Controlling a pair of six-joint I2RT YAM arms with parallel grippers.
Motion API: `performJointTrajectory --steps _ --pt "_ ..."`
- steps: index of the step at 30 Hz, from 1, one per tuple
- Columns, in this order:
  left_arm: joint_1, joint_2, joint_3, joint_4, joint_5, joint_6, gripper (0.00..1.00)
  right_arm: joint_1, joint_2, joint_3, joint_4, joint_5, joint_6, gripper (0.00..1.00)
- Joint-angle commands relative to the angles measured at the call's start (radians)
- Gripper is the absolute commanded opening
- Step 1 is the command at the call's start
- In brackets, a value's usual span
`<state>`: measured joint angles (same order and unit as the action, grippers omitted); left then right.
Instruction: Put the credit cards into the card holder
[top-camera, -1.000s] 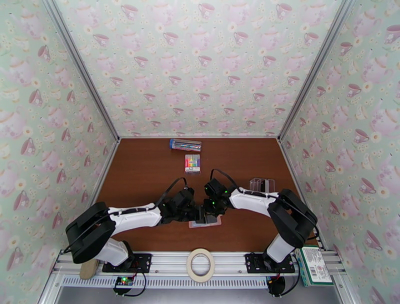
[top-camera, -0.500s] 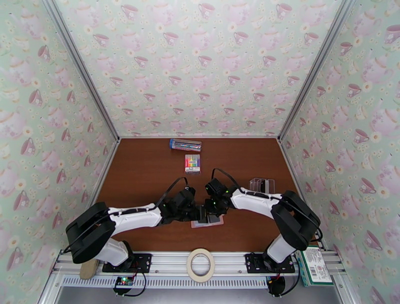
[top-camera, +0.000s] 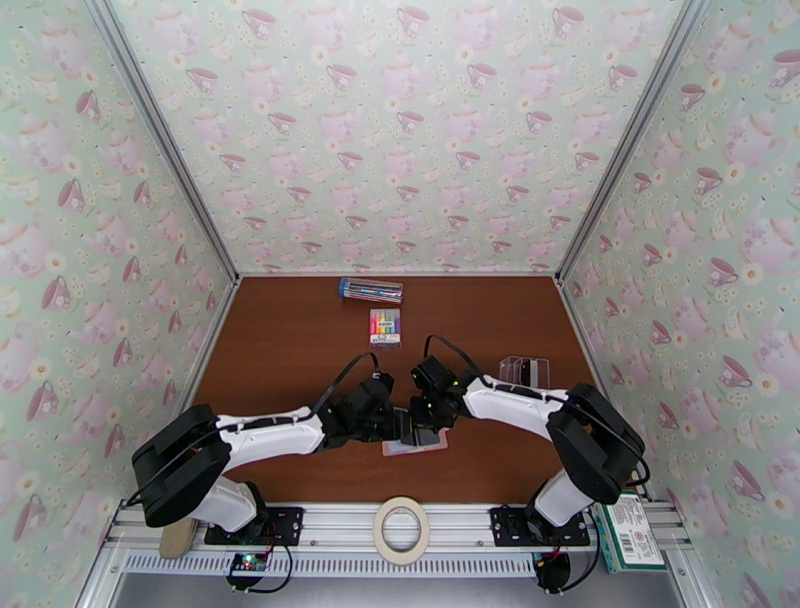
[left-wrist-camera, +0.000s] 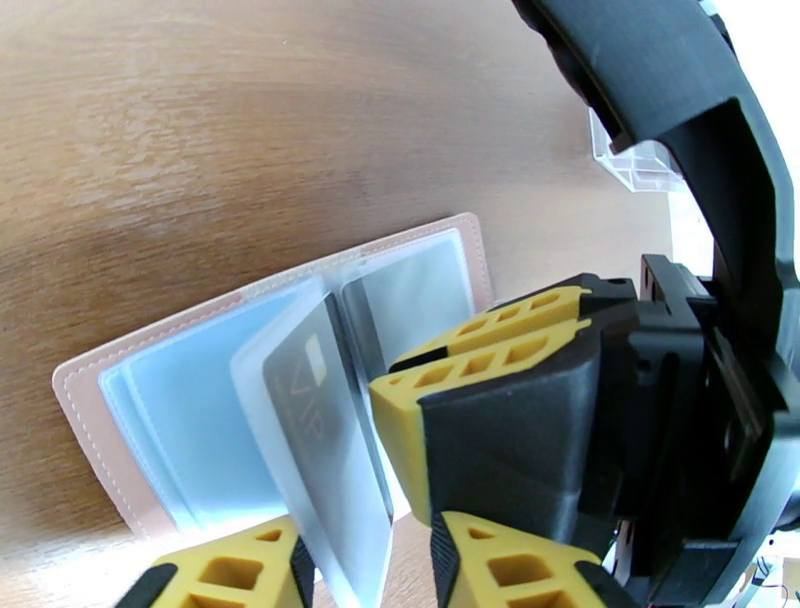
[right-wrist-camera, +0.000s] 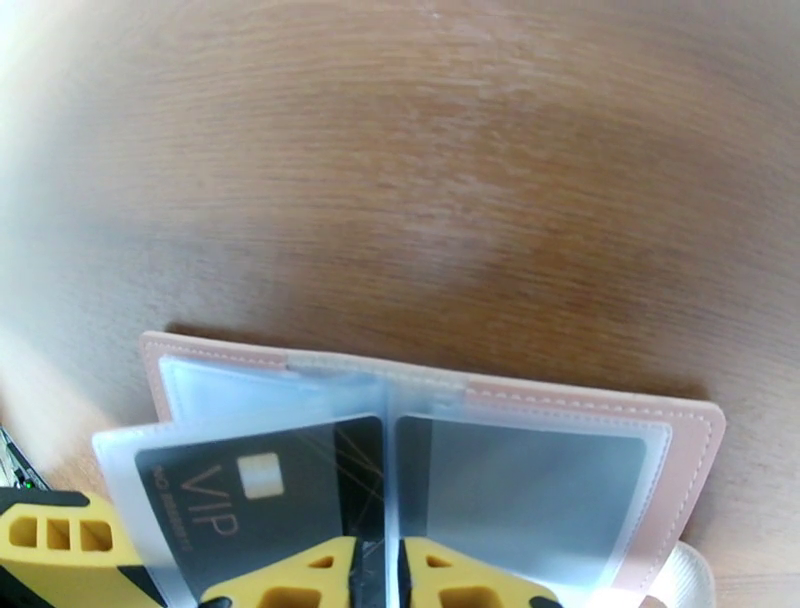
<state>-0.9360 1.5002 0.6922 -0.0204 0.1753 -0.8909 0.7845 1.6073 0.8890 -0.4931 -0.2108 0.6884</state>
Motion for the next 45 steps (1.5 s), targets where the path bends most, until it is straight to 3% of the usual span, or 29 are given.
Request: performJointTrajectory --steps 1,14,21,34,45 --pt "-0.014 0.018 0.026 0.027 0.030 0.000 0.38 0.010 -0.052 0.009 0.080 -0.024 0.037 0.17" --pt "-0.014 0.037 0.030 0.016 0.029 -0.006 0.35 -0.001 -0.049 -0.006 0.102 -0.027 0.059 0.19" --pt "-0.017 0.025 0.046 0.017 0.045 -0.005 0.36 -0.070 -0.125 -0.043 0.061 -0.006 0.040 0.26" --pt "-0.053 0.119 0.180 -0.022 0.071 0.028 0.41 -0.178 -0.221 -0.097 0.016 0.002 -0.003 0.27" --pt "-0.058 0.122 0.195 -0.045 0.055 0.039 0.42 -0.218 -0.285 -0.116 -0.016 0.014 -0.032 0.29"
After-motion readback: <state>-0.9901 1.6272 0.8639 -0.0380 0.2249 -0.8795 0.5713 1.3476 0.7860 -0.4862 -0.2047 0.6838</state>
